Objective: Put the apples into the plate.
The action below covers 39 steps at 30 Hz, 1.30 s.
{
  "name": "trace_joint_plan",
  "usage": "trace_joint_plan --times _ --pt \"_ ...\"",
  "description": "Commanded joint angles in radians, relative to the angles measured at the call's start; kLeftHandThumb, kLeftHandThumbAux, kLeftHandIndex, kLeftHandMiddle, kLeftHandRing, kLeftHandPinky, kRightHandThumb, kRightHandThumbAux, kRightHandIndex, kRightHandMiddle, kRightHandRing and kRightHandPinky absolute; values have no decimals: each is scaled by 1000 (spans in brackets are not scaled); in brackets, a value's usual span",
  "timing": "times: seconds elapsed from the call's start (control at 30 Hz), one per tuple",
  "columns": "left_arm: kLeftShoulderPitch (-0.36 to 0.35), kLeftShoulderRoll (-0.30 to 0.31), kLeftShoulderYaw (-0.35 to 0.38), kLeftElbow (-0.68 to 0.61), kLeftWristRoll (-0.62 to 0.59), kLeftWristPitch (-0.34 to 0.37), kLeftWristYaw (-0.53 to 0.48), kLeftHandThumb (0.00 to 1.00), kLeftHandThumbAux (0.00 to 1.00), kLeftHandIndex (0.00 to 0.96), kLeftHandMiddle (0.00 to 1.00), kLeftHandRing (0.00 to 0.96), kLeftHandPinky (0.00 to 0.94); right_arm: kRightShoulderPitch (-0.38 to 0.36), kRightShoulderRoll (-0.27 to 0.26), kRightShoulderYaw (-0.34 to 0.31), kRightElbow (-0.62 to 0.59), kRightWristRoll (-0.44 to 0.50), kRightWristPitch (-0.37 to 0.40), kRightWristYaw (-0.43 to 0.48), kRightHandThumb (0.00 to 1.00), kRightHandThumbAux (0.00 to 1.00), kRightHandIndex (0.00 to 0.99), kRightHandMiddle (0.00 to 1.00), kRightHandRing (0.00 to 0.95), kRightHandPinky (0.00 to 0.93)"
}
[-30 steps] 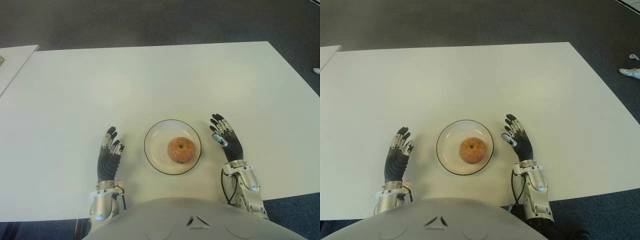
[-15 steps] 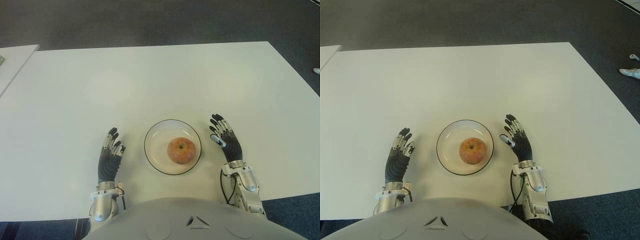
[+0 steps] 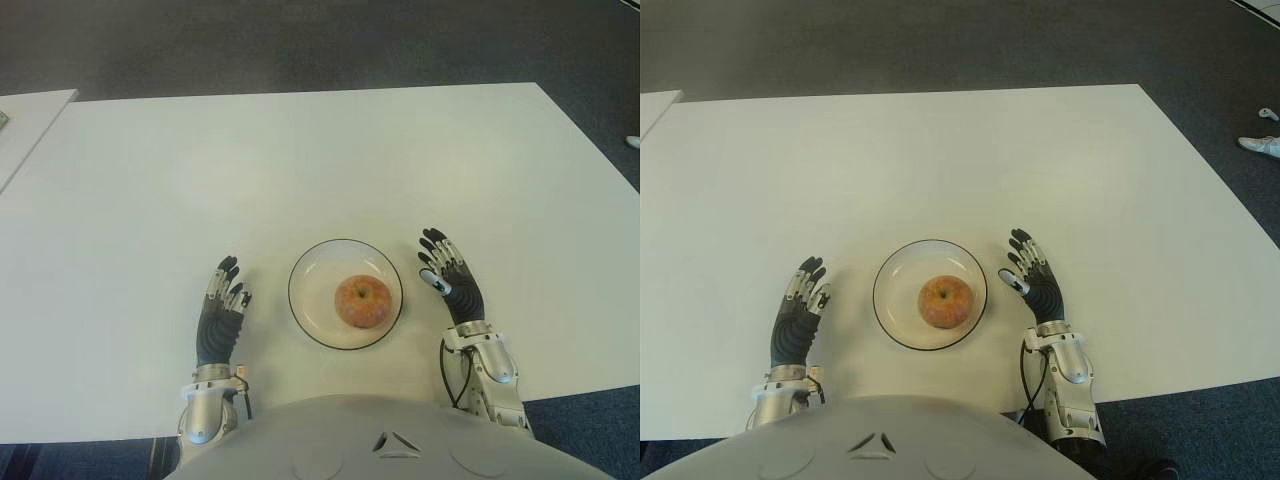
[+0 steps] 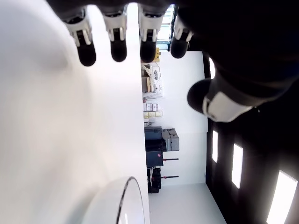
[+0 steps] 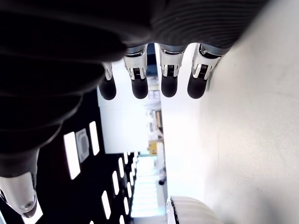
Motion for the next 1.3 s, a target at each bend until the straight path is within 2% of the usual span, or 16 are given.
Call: trace_joint_plan --times 0.03,0.47,0.67,1.3 --pt "8 9 3 1 -6 7 -10 95 557 77 76 78 113 26 7 1 12 -8 25 -3 162 623 87 88 61 86" --pt "7 12 -1 -3 -7 47 -14 84 552 70 70 78 120 35 7 -4 1 3 36 -1 184 628 84 84 53 83" --pt "-21 15 14 47 -32 68 -21 70 552 73 76 81 114 41 6 -1 -11 4 46 -2 189 627 88 87 53 80" --pt "-44 -2 17 82 -19 106 1 49 566 69 82 84 102 58 -3 6 -50 -7 97 -4 141 624 54 77 54 67"
